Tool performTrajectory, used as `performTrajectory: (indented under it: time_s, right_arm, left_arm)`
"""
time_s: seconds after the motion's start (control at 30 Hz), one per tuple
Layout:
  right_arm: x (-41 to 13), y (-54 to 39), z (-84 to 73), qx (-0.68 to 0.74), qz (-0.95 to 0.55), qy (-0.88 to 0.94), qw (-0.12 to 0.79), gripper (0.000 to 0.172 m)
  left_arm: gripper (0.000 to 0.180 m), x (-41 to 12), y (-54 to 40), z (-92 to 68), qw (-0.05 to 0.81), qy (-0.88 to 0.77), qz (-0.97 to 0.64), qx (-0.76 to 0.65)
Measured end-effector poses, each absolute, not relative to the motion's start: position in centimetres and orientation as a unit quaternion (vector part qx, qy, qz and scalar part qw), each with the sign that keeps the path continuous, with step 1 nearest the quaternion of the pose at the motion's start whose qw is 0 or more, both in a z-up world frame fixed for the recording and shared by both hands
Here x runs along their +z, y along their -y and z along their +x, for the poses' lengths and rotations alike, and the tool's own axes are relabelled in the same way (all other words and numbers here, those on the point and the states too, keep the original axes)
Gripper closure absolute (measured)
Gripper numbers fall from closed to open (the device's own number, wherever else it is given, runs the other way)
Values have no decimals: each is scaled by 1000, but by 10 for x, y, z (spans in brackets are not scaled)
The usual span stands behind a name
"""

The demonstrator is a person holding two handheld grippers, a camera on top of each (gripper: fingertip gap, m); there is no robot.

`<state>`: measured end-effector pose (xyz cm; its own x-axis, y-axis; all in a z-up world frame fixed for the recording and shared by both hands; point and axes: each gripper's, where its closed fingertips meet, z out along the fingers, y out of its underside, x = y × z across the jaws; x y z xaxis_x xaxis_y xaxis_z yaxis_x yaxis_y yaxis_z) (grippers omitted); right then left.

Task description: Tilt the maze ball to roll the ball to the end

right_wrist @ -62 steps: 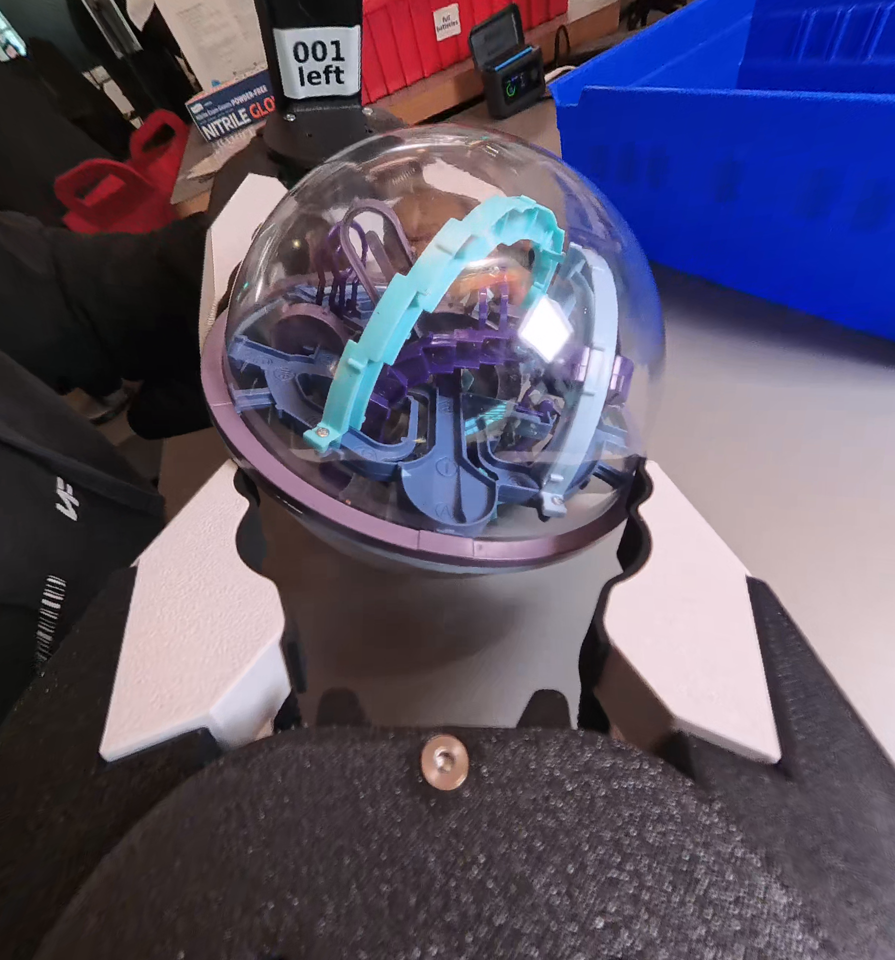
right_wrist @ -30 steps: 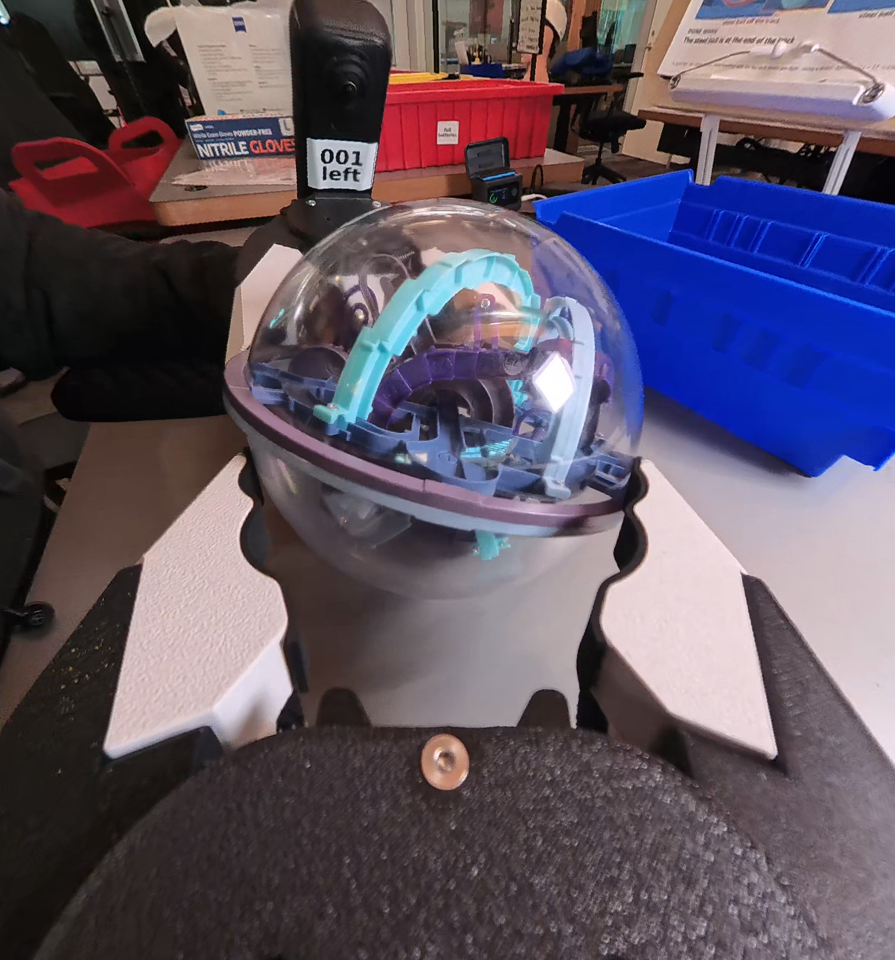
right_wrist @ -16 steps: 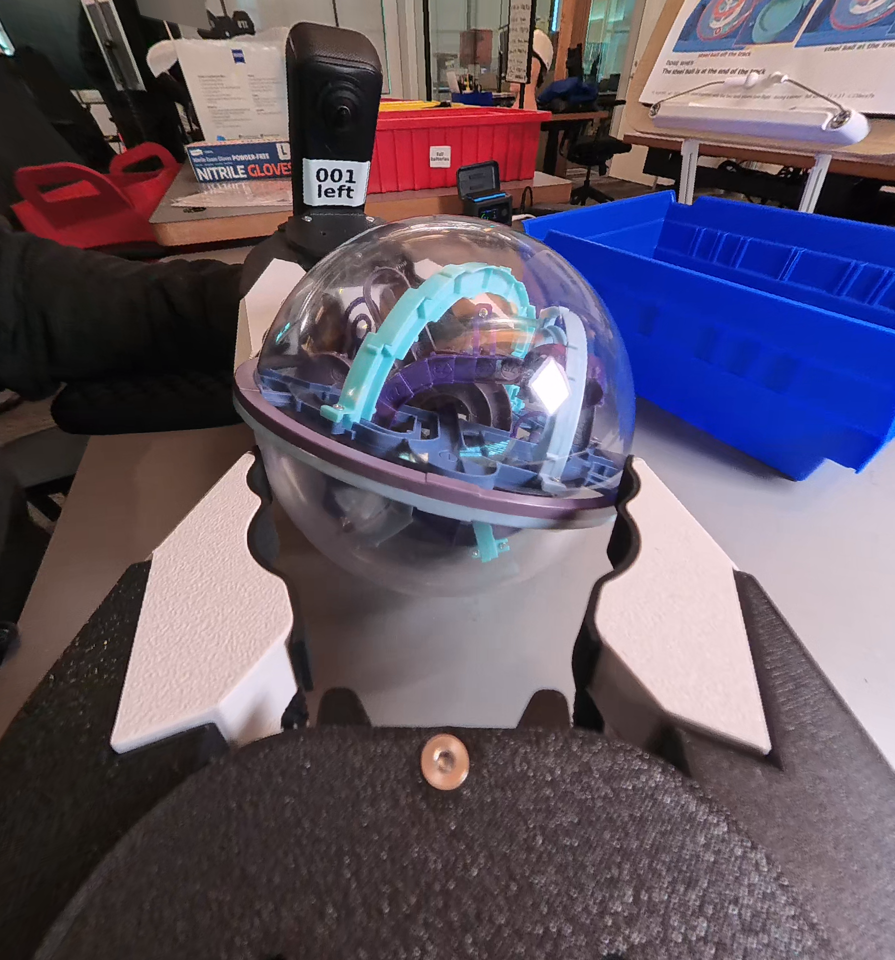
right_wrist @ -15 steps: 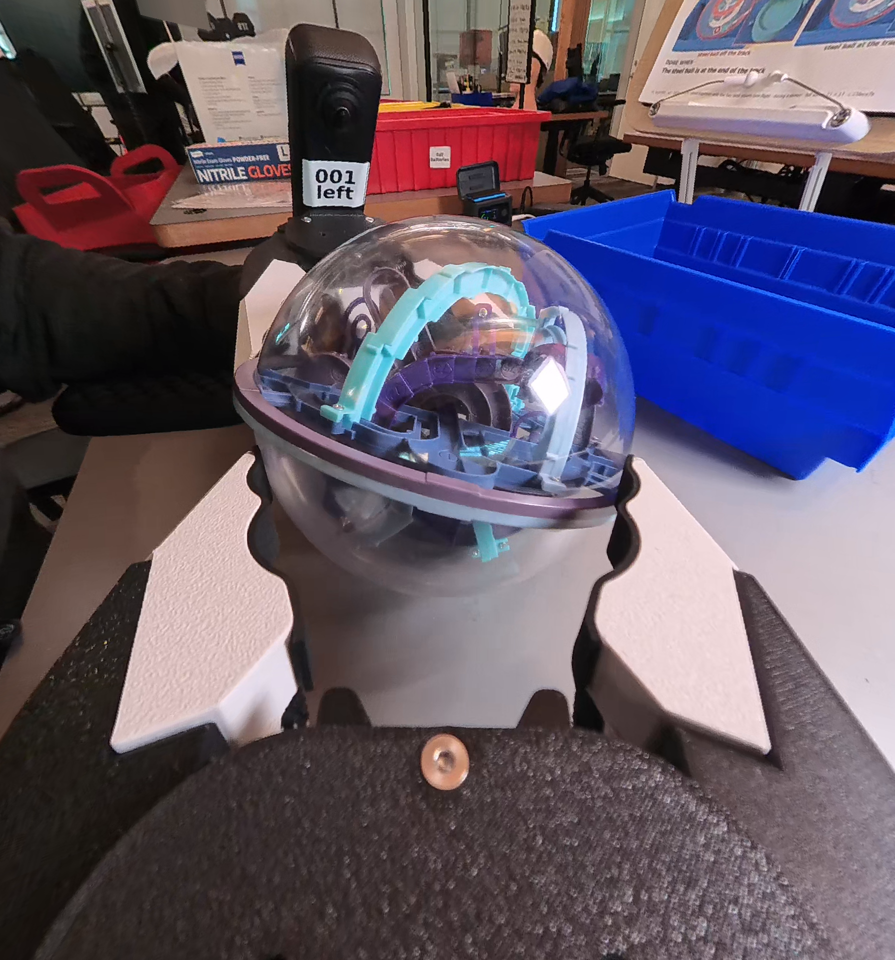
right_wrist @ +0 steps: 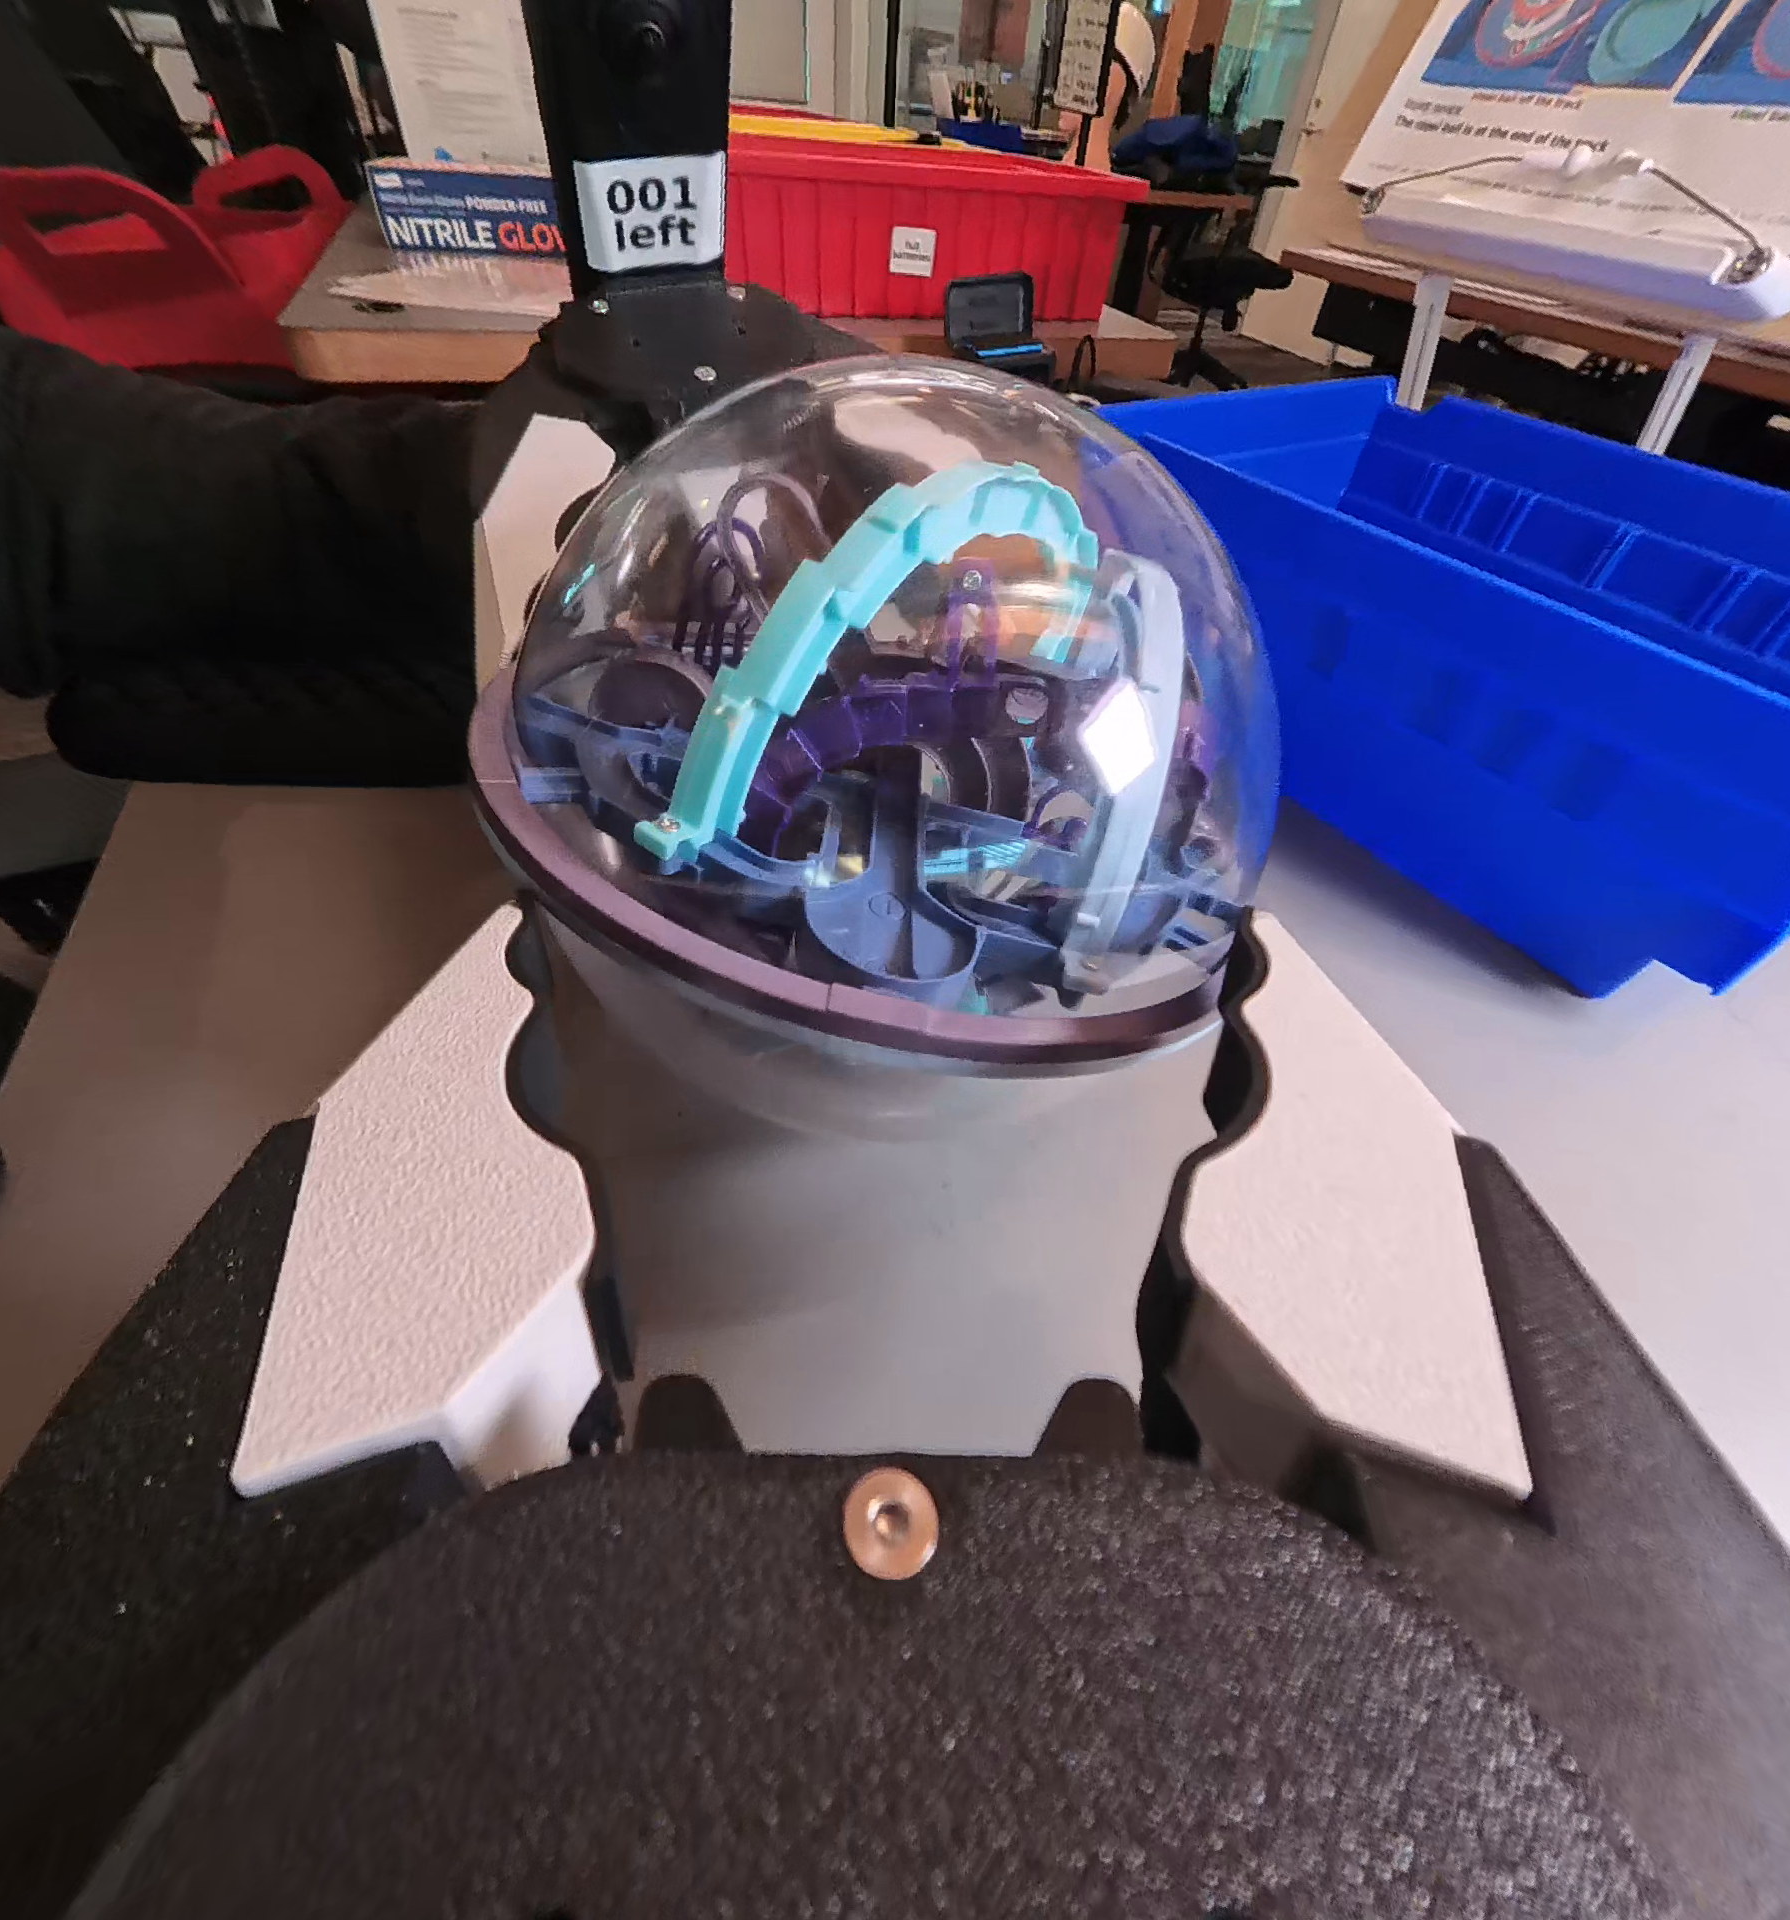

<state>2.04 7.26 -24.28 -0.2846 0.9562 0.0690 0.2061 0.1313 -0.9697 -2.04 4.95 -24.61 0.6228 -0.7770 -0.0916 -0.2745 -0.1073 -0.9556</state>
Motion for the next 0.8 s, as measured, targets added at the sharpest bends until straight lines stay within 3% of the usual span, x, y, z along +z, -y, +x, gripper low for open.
performTrajectory:
  time_s: [0.03,0.27,0.47,0.7,0.8]
  right_arm:
    - [-241,-71,22,483,-447,643,392,48]
    - [-229,-73,31,516,-437,624,391,63]
    - [-227,-82,34,537,-465,600,367,63]
    - [-236,-82,33,532,-482,607,342,66]
    - [-239,-80,32,525,-482,615,339,66]
  left_arm:
    - [31,-247,-48,-21,556,-382,-706,-214]
    - [33,-248,-47,-26,563,-435,-693,-113]
    - [36,-230,-42,-23,593,-442,-666,-94]
    - [38,-206,-27,-42,611,-334,-669,-259]
    - [38,-208,-31,-50,577,-249,-688,-363]
